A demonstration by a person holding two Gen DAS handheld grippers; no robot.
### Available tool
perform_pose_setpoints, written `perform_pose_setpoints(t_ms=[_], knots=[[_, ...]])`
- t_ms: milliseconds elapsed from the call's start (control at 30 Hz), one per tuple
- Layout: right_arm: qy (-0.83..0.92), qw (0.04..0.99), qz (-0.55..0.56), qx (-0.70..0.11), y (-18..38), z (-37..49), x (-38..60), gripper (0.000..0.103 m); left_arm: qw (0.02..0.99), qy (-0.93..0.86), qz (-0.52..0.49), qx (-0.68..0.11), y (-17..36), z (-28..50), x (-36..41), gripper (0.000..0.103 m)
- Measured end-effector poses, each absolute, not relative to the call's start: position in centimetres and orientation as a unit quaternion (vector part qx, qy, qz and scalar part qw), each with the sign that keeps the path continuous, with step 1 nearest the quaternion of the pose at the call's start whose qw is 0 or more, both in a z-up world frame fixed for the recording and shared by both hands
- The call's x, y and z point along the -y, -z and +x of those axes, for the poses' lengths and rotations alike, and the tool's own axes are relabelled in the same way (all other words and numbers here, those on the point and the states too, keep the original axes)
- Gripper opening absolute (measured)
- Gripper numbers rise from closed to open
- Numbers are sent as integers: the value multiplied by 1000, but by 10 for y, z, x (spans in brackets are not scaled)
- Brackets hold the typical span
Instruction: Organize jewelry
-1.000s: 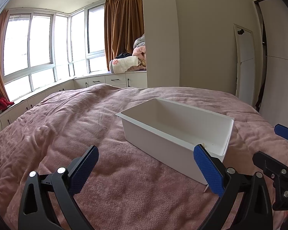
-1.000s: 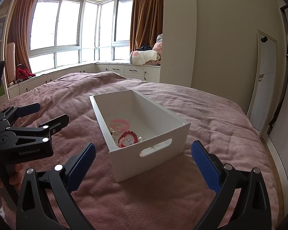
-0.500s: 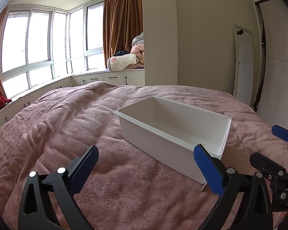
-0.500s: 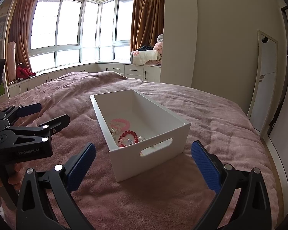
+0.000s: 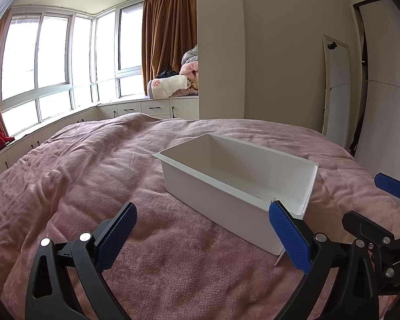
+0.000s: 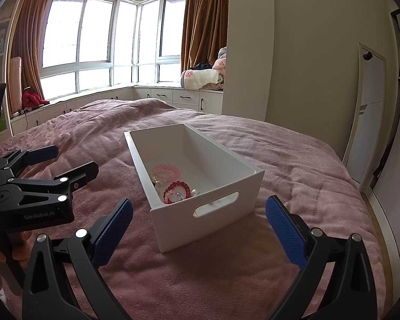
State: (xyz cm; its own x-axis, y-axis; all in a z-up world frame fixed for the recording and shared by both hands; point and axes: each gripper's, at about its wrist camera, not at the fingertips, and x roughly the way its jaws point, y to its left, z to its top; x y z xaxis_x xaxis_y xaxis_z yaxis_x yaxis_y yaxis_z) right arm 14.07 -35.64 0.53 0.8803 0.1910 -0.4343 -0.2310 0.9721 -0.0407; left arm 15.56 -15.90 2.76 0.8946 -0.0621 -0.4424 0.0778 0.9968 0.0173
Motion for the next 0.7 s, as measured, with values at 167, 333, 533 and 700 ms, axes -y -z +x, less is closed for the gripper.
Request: perform_pose_setpoints(t_ms=[167, 333, 533, 700], knots=[[-106, 969, -47, -219, -6, 141, 357, 98, 975, 23, 20, -221, -30, 153, 161, 100], [-106, 969, -44, -219, -5, 141, 358, 98, 976, 24, 20, -214, -32, 151, 161, 100], [-106, 969, -49, -218, -5, 140, 358, 98, 977, 16, 26, -211, -33, 150, 164, 100], [-107, 969, -48, -218, -5, 140, 357, 98, 976, 23, 16, -216, -32, 151, 162, 100]])
